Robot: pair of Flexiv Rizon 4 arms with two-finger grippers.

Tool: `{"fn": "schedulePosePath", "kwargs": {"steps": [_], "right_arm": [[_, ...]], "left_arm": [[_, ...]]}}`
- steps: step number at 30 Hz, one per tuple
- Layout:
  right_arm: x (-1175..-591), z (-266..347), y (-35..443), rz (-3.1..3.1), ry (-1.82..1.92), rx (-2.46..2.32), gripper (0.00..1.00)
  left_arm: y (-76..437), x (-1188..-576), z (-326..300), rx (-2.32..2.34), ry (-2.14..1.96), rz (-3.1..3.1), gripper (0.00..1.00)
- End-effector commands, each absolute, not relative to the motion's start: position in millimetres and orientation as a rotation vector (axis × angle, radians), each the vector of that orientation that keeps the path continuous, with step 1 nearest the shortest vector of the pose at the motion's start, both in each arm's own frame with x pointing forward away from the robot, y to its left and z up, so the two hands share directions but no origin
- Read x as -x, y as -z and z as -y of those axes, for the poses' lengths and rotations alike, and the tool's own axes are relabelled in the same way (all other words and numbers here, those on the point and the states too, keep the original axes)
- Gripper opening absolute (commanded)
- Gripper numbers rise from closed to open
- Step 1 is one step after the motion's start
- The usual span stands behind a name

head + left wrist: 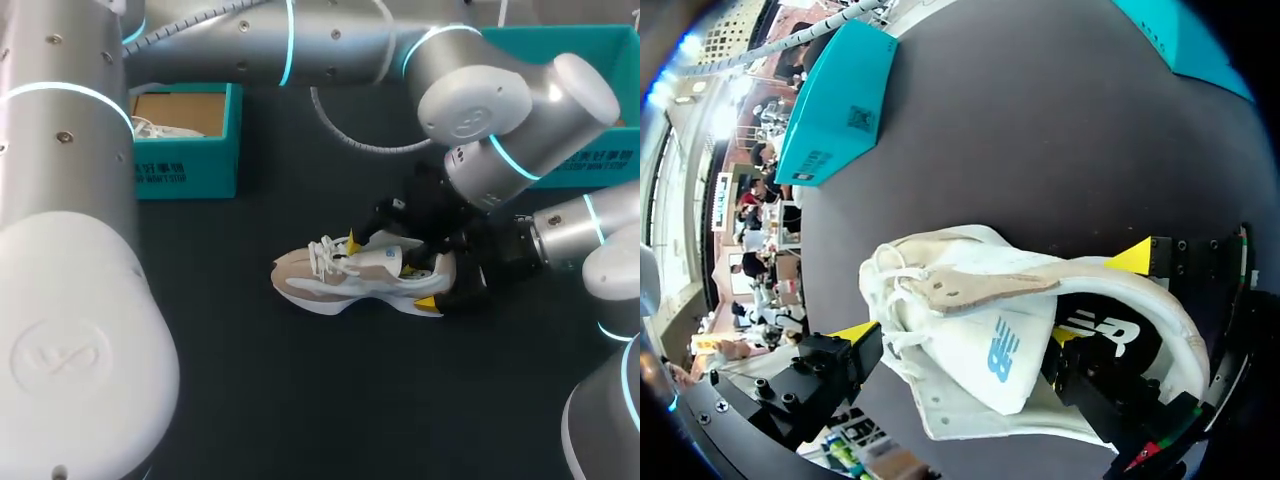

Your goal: Take the shoe out of the shoebox, open the shoe tongue, remove and reinsert the insole, then place the shoe into the shoebox

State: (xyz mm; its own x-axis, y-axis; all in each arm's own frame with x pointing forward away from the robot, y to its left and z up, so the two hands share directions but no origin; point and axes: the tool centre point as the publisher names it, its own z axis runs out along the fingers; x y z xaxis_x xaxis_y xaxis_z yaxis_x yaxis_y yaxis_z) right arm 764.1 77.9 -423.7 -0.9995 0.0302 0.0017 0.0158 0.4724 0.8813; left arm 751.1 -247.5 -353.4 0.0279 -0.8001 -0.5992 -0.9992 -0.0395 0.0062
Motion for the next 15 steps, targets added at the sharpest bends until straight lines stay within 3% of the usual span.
{"fn": "schedulePosePath", "kwargs": {"steps": [1, 3, 9, 11, 15], "right_arm": [[-767.3, -82.4, 429.1, -2.684, -1.601, -0.044, 0.00], [-767.3, -82.4, 429.1, -2.684, -1.601, -0.044, 0.00], [-767.3, -82.4, 429.1, -2.684, -1.601, -0.044, 0.00], [-767.3, -82.4, 429.1, -2.684, -1.601, -0.044, 0.00], [-767.3, -82.4, 429.1, -2.684, -1.601, -0.044, 0.00]], "left_arm": [[356.0, -747.6, 238.5, 2.196, -0.473, -1.336, 1.00], [355.5, -747.4, 235.9, 2.193, -0.474, -1.335, 1.00], [347.5, -747.6, 226.5, 2.216, -0.469, -1.342, 0.63], [344.4, -748.4, 224.2, 2.230, -0.468, -1.354, 0.47], [339.1, -751.1, 220.6, 2.253, -0.456, -1.367, 0.43]]}}
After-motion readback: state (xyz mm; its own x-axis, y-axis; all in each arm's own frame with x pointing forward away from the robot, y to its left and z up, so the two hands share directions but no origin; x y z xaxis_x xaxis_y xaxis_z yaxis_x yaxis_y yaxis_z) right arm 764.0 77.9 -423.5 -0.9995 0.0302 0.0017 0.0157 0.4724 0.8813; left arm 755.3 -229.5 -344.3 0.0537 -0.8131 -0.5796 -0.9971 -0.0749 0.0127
